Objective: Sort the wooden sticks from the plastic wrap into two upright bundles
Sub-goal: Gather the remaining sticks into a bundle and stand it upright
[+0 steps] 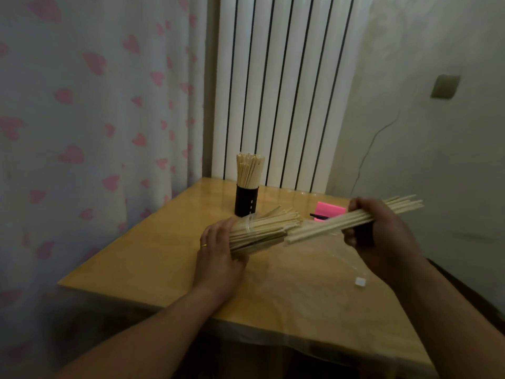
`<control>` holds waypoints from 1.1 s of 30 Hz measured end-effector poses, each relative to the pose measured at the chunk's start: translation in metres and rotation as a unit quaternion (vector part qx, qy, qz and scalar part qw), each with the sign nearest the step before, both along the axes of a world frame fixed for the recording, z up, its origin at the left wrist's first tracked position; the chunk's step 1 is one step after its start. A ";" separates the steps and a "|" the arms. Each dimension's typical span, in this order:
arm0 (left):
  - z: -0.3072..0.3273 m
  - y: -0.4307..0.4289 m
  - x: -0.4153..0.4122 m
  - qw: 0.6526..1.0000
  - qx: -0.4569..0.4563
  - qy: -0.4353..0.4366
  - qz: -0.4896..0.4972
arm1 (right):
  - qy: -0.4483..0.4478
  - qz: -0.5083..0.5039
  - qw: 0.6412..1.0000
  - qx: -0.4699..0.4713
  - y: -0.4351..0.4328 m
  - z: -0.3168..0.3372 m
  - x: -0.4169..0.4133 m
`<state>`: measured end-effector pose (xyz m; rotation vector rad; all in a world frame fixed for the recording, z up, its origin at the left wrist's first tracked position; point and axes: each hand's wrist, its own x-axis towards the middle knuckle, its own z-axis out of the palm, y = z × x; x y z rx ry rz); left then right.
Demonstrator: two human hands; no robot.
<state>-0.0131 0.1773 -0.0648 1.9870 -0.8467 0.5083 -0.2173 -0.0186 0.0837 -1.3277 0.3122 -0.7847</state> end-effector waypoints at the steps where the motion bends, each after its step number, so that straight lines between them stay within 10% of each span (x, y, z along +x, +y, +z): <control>1: -0.001 0.000 0.000 1.000 0.007 -0.002 -0.005 | -0.021 0.002 1.000 0.011 0.002 0.003 0.002; 13: -0.004 0.002 0.001 1.000 0.010 -0.006 -0.019 | 0.106 -0.074 0.976 -0.177 0.030 -0.020 0.057; 25: -0.003 0.001 0.002 1.000 -0.015 0.020 -0.012 | 0.020 -0.083 0.996 -0.019 0.030 -0.016 0.084; 33: -0.004 0.002 0.003 0.999 -0.034 0.028 -0.008 | 0.160 -0.052 0.908 -0.383 0.057 -0.028 0.096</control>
